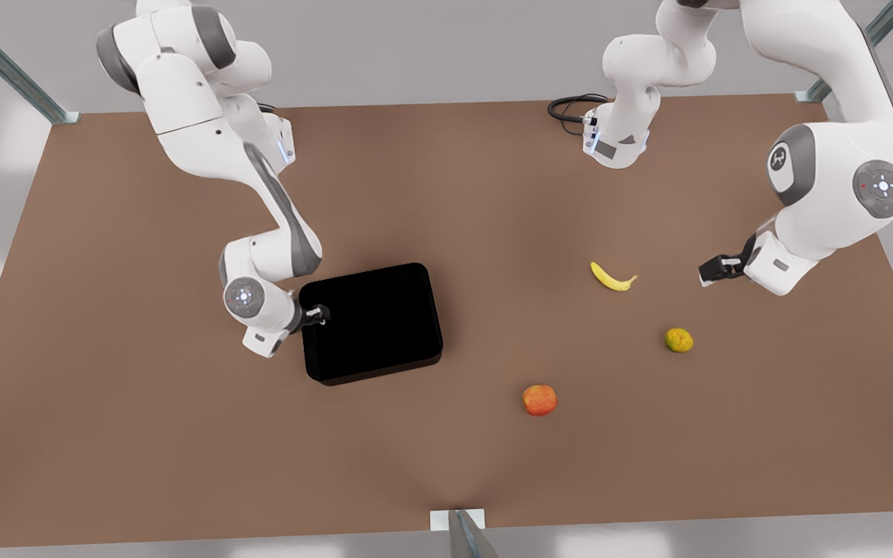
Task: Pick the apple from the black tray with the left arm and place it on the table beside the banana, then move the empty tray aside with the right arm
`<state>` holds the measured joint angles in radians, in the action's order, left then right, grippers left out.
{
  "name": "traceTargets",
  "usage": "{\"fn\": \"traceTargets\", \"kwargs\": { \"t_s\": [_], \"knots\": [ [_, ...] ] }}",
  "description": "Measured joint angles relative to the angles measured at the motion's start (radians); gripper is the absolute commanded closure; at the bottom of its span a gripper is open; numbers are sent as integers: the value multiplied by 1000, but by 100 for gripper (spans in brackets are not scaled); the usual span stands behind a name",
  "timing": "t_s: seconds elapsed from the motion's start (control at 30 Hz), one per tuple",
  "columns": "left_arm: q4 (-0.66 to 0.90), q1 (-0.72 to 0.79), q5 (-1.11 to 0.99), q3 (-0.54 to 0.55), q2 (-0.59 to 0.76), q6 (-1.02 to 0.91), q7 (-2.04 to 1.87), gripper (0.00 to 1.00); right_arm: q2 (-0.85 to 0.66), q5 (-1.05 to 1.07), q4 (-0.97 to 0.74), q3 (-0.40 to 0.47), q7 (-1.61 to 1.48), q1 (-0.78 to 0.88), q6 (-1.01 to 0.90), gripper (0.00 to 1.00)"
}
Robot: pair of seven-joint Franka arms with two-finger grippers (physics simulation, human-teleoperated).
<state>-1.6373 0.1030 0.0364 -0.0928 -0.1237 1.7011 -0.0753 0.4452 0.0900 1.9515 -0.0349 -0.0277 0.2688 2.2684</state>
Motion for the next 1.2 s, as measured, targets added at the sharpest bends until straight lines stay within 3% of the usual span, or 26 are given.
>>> {"fn": "traceTargets", "kwargs": {
  "t_s": [0.17, 0.2, 0.3, 0.33, 0.4, 0.53, 0.7, 1.0, 1.2],
  "knots": [
    [-1, 0, 0, 0, -14, 7, 36, 0, 37, 2, 15, 1, -1, 0, 51, 2],
    [-1, 0, 0, 0, -14, 8, 42, 0, 39, 3, 16, 1, 0, 0, 57, 8],
    [-2, 0, 0, -1, -15, 12, 59, 0, 42, 5, 15, 1, -1, 0, 70, 42],
    [-2, 0, -1, -1, -14, 13, 64, 0, 42, 7, 15, 1, -3, 0, 72, 48],
    [-2, 0, -1, -1, -12, 15, 73, 0, 41, 6, 15, 1, -4, 0, 75, 51],
    [-1, 0, -1, -2, -8, 17, 89, 0, 40, 5, 15, 1, -8, 0, 77, 75],
    [1, 0, -7, -3, -4, 18, 104, 0, 39, 7, 15, 1, -21, 0, 78, 81],
    [24, 1, -22, 18, -2, 32, 123, 0, -98, 8, 7, 20, -48, -1, -15, 81],
    [47, 10, -20, 49, -5, 45, 131, 0, -252, -27, -20, 181, -104, 0, -187, 81]
  ]
}}
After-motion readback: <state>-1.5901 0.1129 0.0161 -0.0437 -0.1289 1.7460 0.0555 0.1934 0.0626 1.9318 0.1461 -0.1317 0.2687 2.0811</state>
